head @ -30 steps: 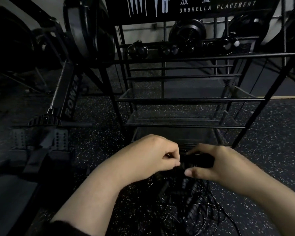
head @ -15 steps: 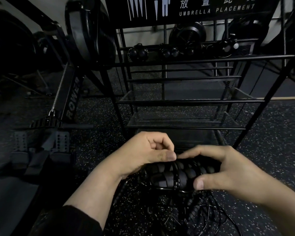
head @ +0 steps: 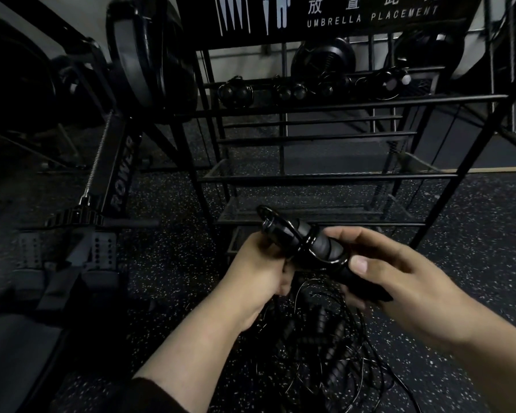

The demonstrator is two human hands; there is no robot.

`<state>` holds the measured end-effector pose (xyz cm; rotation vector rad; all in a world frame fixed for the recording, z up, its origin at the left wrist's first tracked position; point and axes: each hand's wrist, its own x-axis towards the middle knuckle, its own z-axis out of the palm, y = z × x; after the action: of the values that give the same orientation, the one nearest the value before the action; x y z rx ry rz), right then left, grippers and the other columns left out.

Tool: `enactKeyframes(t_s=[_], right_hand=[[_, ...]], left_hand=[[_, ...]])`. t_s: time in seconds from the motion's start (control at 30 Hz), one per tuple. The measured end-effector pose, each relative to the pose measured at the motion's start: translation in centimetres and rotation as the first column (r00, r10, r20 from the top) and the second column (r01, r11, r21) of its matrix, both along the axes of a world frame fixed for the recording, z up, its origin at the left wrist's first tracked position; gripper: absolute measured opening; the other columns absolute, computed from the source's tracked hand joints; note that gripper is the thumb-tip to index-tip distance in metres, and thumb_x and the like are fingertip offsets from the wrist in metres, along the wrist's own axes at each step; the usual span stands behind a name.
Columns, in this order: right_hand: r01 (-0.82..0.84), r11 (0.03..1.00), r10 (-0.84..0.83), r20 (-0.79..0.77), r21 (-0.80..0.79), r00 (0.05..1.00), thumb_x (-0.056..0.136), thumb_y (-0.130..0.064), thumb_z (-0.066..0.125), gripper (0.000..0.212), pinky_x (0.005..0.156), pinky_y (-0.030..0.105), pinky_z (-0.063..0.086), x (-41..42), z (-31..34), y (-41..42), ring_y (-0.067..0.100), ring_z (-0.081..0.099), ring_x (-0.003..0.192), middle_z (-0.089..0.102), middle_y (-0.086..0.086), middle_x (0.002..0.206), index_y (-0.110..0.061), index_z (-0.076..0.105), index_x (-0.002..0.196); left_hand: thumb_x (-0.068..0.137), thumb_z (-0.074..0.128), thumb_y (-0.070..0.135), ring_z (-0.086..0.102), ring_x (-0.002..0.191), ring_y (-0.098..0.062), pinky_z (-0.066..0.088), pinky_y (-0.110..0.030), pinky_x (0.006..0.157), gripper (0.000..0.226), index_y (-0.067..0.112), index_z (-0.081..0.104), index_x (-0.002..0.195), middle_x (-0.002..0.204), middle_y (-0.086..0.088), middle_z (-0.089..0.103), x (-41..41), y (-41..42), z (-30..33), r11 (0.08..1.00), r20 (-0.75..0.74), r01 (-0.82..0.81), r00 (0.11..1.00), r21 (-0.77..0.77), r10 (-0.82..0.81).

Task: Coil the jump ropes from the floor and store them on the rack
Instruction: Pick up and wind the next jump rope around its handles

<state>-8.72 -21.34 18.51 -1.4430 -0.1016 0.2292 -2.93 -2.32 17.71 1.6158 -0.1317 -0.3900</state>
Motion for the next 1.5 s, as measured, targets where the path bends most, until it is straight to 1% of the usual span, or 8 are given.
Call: enactKeyframes(t_s=[0.23,0.37,0.43,0.73,0.93,1.1,1.3,1.5], right_hand=[[0.218,0.936,-0.200,0.093,-0.278,0.976,0.074,-0.046,0.069,0.044,0.057,0.011,0.046,0.3,-0.1,0.4,-0.004,0.060,0.061,0.071,-0.018,0.078,-0.038,0.065,0.117],[0.341,0.788,-0.286,0.187,-0.512,0.940,0.070,-0.062,0.067,0.055,0.076,0.015,0.046,0.7,-0.8,-0.1,-0.006,0.065,0.089,0.071,-0.024,0.102,-0.042,0.059,0.121],[0.355,0.700,-0.311,0.183,-0.619,0.933,0.066,-0.067,0.065,0.067,0.067,0.018,0.044,1.1,-1.0,-0.7,0.000,0.063,0.081,0.069,-0.018,0.107,-0.043,0.055,0.128],[0.299,0.495,-0.230,0.209,-0.816,0.950,0.079,-0.046,0.083,0.055,0.081,0.027,0.043,1.4,-2.3,-0.8,0.008,0.056,0.102,0.056,-0.024,0.105,-0.036,0.059,0.127],[0.095,0.441,0.053,0.132,-0.892,0.990,0.073,-0.056,0.083,0.054,0.085,0.017,0.044,1.5,-2.3,-0.7,-0.006,0.052,0.103,0.055,-0.028,0.108,-0.045,0.057,0.120],[-0.149,0.492,0.256,-0.021,-0.858,0.966,0.071,-0.059,0.083,0.053,0.079,0.002,0.039,1.0,-1.6,-0.3,-0.021,0.049,0.103,0.056,-0.036,0.108,-0.054,0.054,0.115],[-0.307,0.776,0.304,-0.100,-0.552,0.947,0.074,-0.039,0.087,0.044,0.091,0.027,0.057,0.3,0.0,-0.5,0.007,0.071,0.099,0.075,-0.012,0.106,-0.052,0.064,0.109],[-0.371,0.890,0.354,-0.111,-0.264,0.929,0.081,-0.019,0.086,0.039,0.099,0.038,0.056,0.0,0.2,-1.1,0.026,0.071,0.110,0.075,0.007,0.116,-0.032,0.071,0.115]], left_hand=[[0.104,0.037,0.019,0.030,0.043,-0.009,0.022,-0.023,0.042,0.027,0.012,0.056,0.085,0.068,-0.003,0.050,0.3,0.1,-0.5,0.973,-0.084,0.054,0.996,0.225,-0.036],[0.103,0.040,0.021,0.030,0.040,-0.006,0.022,-0.019,0.040,0.028,0.014,0.058,0.083,0.064,0.001,0.049,0.2,-0.1,-0.8,0.947,-0.085,0.086,0.994,0.309,-0.063],[0.103,0.041,0.020,0.031,0.039,-0.006,0.024,-0.021,0.040,0.032,0.015,0.065,0.084,0.056,0.010,0.047,0.0,-0.3,-0.7,0.920,-0.027,0.106,0.994,0.377,-0.104],[0.097,0.053,0.027,0.056,0.062,-0.014,0.047,-0.032,0.059,0.020,0.018,0.070,0.091,0.076,0.001,0.066,-0.5,-0.1,0.0,0.548,0.265,0.028,0.854,0.836,-0.447],[0.097,0.066,0.030,0.052,0.074,0.014,0.036,-0.008,0.062,0.007,0.026,0.072,0.096,0.087,0.015,0.063,-0.1,1.3,1.8,0.569,0.266,0.174,0.751,0.803,-0.604],[0.082,0.082,0.037,0.058,0.072,0.002,0.046,-0.020,0.066,0.016,0.028,0.069,0.085,0.080,0.012,0.066,0.6,2.5,1.9,0.656,0.255,0.264,0.770,0.707,-0.584],[0.073,0.089,0.022,0.048,0.062,-0.001,0.039,-0.018,0.060,0.024,0.017,0.066,0.072,0.063,0.013,0.056,1.2,3.5,2.0,0.811,0.213,0.348,0.847,0.471,-0.487],[0.074,0.082,0.026,0.049,0.059,0.000,0.038,-0.014,0.058,0.017,0.020,0.066,0.075,0.063,0.011,0.059,1.6,3.8,1.7,0.847,0.161,0.440,0.851,0.299,-0.499]])
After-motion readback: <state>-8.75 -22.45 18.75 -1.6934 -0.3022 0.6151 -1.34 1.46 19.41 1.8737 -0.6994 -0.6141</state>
